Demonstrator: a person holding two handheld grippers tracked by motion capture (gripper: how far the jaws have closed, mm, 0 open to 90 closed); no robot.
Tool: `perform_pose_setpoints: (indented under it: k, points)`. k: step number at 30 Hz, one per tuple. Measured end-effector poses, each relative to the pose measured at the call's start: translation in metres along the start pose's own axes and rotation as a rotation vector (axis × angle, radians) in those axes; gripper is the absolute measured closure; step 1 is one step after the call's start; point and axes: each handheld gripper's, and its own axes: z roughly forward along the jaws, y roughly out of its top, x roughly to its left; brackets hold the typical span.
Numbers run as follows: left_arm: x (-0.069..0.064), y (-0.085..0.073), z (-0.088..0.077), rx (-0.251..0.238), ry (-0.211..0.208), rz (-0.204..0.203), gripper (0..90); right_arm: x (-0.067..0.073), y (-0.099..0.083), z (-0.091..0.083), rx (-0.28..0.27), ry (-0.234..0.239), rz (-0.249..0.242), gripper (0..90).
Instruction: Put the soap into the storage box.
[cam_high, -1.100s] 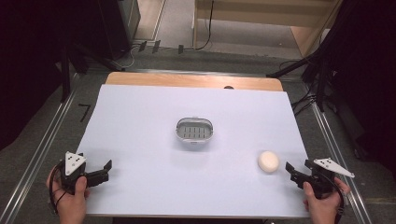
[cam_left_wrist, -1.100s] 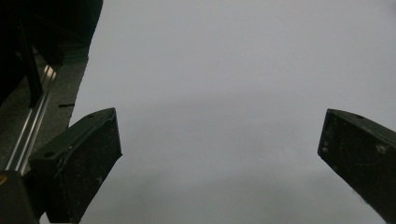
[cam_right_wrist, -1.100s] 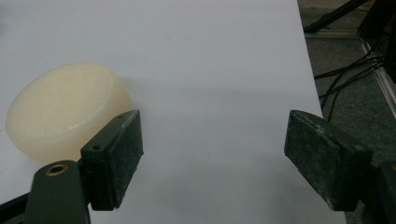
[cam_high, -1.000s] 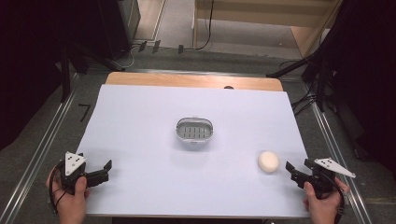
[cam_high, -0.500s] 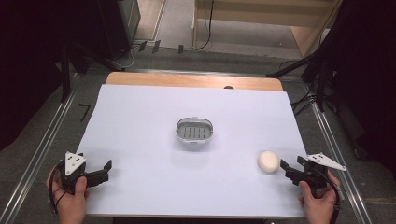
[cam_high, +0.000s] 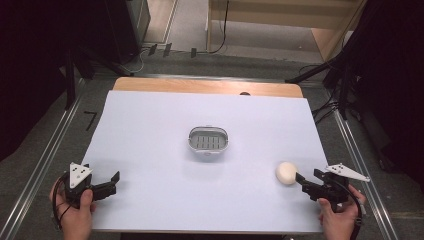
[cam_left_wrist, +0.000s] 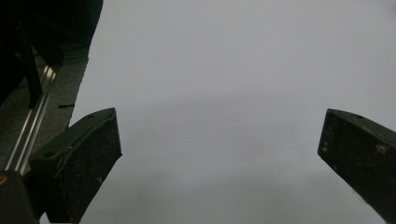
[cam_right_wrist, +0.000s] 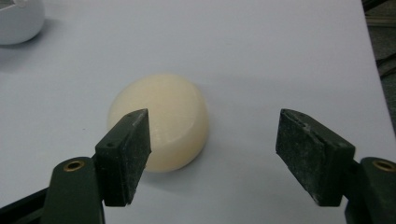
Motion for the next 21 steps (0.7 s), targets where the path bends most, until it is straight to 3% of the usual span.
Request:
perform_pose_setpoints:
  k: [6,12,21]
  points:
    - [0.000,0.000,0.000,0.001,0.000,0.002,0.0,0.011,0.001,0.003,0.022,0.027,-0.035,21.1]
    - [0.000,0.000,0.000,-0.001,0.000,0.002,0.0,0.020,0.002,0.008,0.040,0.086,-0.062,14.9]
    - [0.000,0.000,0.000,0.001,-0.002,0.004,0.0,0.031,0.003,0.022,0.083,0.072,-0.070,15.1]
